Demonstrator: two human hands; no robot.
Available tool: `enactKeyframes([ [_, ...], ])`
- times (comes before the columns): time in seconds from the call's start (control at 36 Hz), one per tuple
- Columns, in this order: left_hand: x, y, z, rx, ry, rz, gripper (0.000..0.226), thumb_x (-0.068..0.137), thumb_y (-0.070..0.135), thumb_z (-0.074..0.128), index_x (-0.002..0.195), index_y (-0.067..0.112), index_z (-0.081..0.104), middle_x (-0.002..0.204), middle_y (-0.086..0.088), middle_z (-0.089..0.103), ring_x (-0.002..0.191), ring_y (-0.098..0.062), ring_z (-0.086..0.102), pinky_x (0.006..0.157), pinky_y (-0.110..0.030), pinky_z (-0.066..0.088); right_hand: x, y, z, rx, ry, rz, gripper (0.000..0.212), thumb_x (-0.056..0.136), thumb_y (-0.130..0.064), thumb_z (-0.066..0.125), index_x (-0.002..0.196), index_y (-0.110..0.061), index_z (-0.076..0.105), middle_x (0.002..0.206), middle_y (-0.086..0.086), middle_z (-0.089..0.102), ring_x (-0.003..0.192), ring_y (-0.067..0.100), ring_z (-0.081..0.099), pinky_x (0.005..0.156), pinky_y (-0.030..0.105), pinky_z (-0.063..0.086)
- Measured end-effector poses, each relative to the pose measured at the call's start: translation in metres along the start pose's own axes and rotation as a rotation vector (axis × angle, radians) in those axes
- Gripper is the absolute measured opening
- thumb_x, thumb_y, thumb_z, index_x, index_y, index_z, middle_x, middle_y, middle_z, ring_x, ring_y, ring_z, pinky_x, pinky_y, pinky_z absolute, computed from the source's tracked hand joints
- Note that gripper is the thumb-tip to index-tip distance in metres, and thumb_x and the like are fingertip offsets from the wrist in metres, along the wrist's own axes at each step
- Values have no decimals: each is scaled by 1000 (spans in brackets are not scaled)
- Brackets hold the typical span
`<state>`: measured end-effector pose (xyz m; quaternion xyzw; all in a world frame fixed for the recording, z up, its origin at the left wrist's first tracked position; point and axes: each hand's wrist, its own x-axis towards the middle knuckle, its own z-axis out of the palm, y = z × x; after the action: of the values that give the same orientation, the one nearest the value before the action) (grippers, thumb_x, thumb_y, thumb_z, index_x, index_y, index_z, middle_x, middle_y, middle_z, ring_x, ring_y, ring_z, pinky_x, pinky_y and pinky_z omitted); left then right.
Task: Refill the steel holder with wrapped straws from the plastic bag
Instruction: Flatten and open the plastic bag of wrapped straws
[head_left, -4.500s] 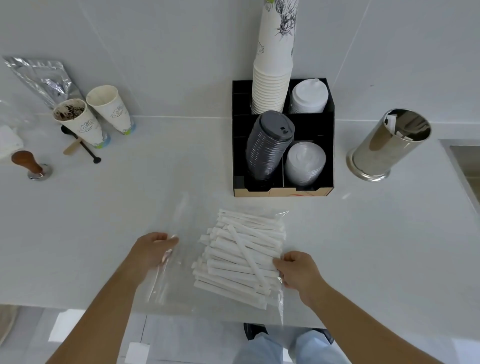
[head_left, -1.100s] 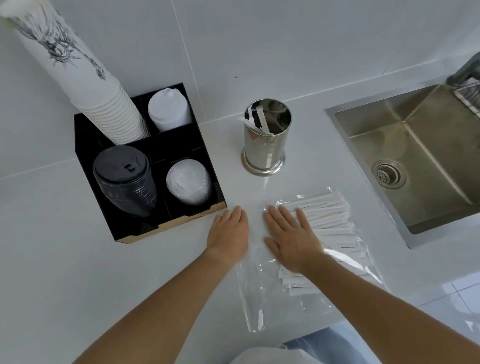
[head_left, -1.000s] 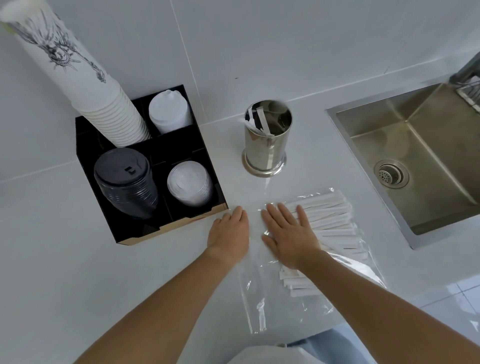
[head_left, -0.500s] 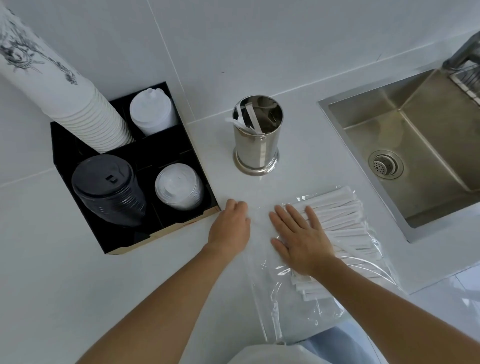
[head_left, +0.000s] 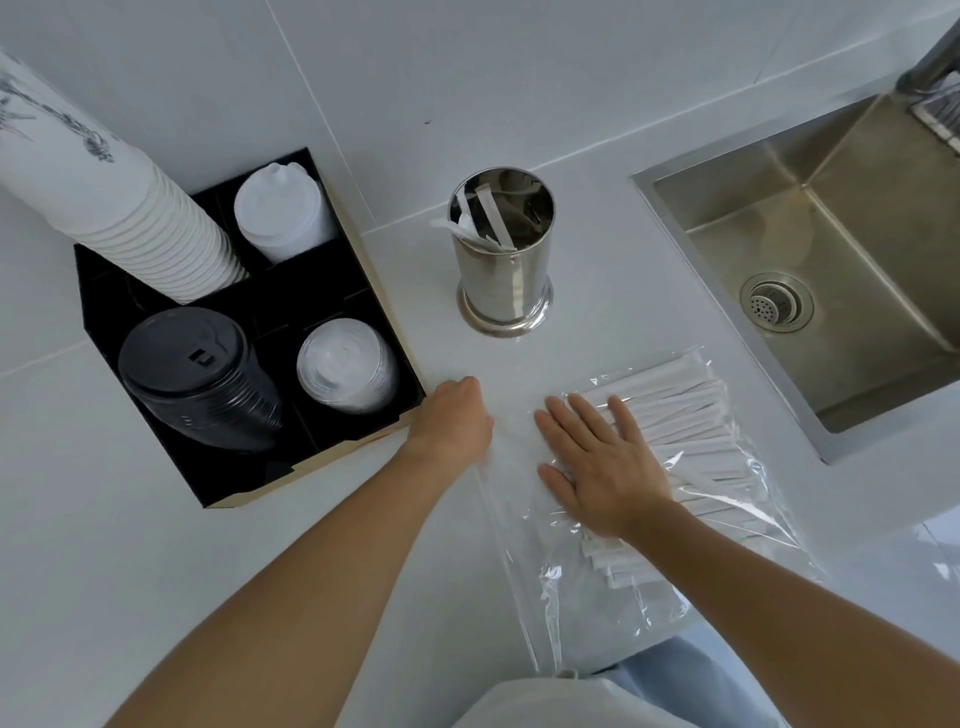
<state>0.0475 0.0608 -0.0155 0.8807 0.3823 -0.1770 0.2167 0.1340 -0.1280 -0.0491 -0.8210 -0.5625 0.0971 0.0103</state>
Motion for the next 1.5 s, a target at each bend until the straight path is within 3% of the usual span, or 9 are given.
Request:
enactKeyframes([
  [0.17, 2, 2, -1, 59, 0, 42, 16, 92, 12, 54, 107, 8, 56, 116, -11, 55, 105, -31, 58, 76, -33, 40, 0, 0, -2, 20, -16, 12, 62, 96, -50, 30, 147, -17, 43, 153, 3, 41, 141, 25, 36, 115, 56, 21],
  [0.28, 4, 2, -5, 67, -27, 12, 18, 90, 13, 56, 108, 9, 56, 116, -12, 59, 106, -31, 58, 74, -31, 39, -1, 0, -2, 19, -35, 11, 63, 96, -51, 28, 149, -18, 39, 155, 3, 38, 143, 24, 33, 117, 56, 17],
  [0.47, 1, 0, -2, 91, -3, 1, 18, 93, 16, 57, 107, 5, 54, 117, -14, 50, 100, -33, 58, 71, -33, 38, 0, 0, -2, 25, -39, 12, 63, 96, -51, 29, 149, -18, 39, 155, 3, 38, 143, 25, 32, 116, 56, 18],
  [0.81, 4, 0, -8, 112, -51, -55, 25, 88, 23, 61, 107, 6, 57, 117, -14, 58, 108, -33, 57, 75, -33, 41, 0, 1, 0, 26, -49, 13, 63, 97, -52, 27, 150, -19, 36, 156, 2, 36, 145, 24, 29, 117, 55, 15],
  [0.92, -1, -2, -9, 81, -55, -74, 20, 90, 14, 55, 110, 9, 52, 115, -12, 54, 99, -32, 56, 79, -39, 48, 0, 2, 1, 17, -76, 18, 65, 97, -53, 21, 152, -21, 30, 159, 1, 29, 147, 23, 23, 119, 54, 10],
  [1.03, -6, -6, -7, 91, -26, -83, 16, 92, 9, 51, 108, 8, 53, 109, -11, 57, 85, -26, 50, 70, -36, 44, 0, 2, 2, 27, -64, 18, 64, 97, -53, 24, 151, -20, 32, 158, 1, 32, 146, 23, 26, 118, 54, 11],
  [1.31, -6, -9, -8, 93, -45, -72, 16, 93, 8, 50, 107, 9, 57, 110, -11, 63, 101, -31, 58, 84, -40, 51, 0, 3, 2, 17, -80, 11, 63, 98, -54, 25, 152, -21, 30, 158, 0, 30, 147, 23, 24, 118, 53, 8],
  [1.5, -7, -9, -14, 46, -118, -15, 14, 92, 15, 47, 99, 11, 58, 106, -7, 66, 95, -30, 61, 84, -44, 54, 0, 3, -2, 39, -85, 6, 65, 97, -55, 19, 152, -21, 30, 159, 1, 29, 147, 23, 23, 119, 53, 10],
])
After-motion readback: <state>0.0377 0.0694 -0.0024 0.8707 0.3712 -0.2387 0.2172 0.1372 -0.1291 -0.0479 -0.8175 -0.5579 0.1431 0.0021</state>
